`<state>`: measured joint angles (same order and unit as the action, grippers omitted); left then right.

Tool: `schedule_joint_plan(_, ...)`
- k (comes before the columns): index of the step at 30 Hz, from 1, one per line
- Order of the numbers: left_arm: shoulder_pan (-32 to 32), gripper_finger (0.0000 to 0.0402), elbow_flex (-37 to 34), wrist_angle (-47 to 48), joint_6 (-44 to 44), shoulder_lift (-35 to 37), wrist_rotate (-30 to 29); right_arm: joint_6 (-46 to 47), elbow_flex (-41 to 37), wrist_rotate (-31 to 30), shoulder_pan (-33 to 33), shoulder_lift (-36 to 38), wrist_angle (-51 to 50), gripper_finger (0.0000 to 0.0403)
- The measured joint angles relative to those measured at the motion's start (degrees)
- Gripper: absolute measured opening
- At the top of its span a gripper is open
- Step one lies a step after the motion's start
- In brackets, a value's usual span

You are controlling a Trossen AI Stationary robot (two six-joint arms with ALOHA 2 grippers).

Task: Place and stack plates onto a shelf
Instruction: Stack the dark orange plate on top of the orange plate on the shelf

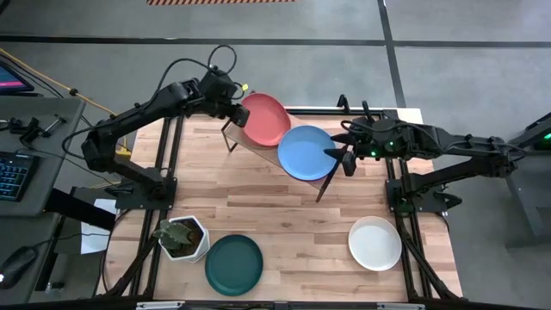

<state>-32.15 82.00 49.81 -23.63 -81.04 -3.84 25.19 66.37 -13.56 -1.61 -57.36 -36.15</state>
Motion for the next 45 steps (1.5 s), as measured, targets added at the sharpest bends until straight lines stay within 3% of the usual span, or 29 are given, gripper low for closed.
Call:
schedule_joint_plan(5, 1.2, 0.0164, -2.1, 0.1, -0.1, -0.2, -4.9, -0.2, 0.0, 0.0, 0.0, -0.1, 0.9, 0.0248)
schedule_joint_plan(15, 2.7, 0.0164, -2.5, -0.5, 0.7, 0.4, -9.0, 0.3, 0.0, 0.0, 0.0, -1.4, 1.0, 0.0248)
schedule_joint_plan(21, 6.1, 0.0161, -3.4, -6.4, 5.4, 1.6, -11.6, -0.5, 0.0, 0.0, 0.0, -3.5, 2.1, 0.0248)
schedule_joint_plan(26, 9.0, 0.0161, -10.2, -8.5, 3.2, 4.5, -15.1, -2.3, 0.0, 0.0, 0.0, -3.2, 2.6, 0.0248)
schedule_joint_plan(29, 11.9, 0.0161, -16.1, -15.4, 0.6, 9.6, -17.8, -3.6, 0.0, 0.0, 0.0, -2.6, 2.7, 0.0248)
schedule_joint_plan(36, 17.7, 0.0159, -29.7, -32.2, -11.8, 21.4, -31.1, -5.5, 0.0, -0.3, 0.0, -2.5, 3.3, 0.0248)
schedule_joint_plan(40, 18.1, 0.0128, -35.0, -33.2, -22.5, 23.6, -35.1, -6.2, 0.0, -2.6, 0.0, -2.5, 3.4, 0.0248)
schedule_joint_plan(45, 17.5, 0.0027, -37.5, -35.3, -29.3, 22.4, -35.7, -6.2, 0.0, -3.1, 0.0, -2.5, 3.4, 0.0248)
